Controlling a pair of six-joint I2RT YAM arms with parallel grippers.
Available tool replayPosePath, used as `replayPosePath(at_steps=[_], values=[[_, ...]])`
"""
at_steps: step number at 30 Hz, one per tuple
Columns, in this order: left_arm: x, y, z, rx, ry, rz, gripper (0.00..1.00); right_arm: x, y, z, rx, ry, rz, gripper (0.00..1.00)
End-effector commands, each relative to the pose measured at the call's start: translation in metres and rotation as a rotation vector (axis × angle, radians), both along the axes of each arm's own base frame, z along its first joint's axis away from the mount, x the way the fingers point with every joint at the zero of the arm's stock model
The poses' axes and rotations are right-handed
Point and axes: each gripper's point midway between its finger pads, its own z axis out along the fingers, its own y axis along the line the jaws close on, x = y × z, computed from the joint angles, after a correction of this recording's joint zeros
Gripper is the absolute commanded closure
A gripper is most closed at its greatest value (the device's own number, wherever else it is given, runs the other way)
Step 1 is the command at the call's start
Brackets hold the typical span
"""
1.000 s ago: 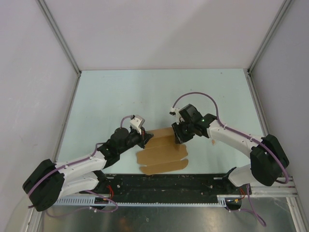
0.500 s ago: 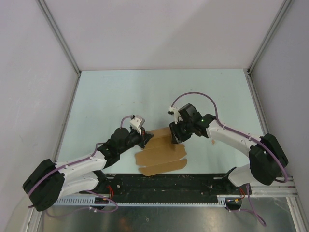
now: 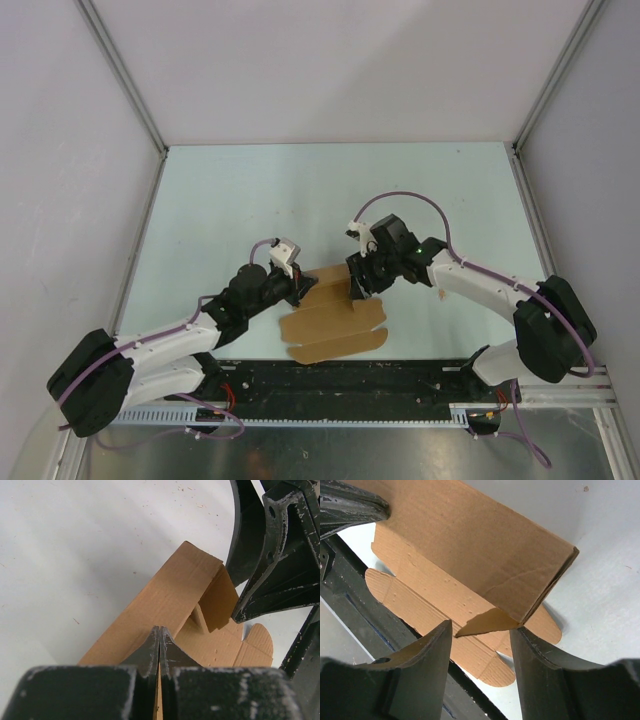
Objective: Fold the paper box
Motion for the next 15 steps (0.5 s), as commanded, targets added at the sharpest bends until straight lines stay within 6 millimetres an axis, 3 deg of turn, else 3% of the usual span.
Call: replayPosePath(at_steps=[1,15], values=[[-0.004,-0.004,0.003,-0.014,-0.003,-0.028,1.0,0.002,0.007,0.006,0.067,0.001,-0.001,0.44],[-0.004,-0.004,0.002,-0.014,-0.003,-0.026,1.0,0.009,0.009,0.019,0.218,-0.001,-0.049,0.4]])
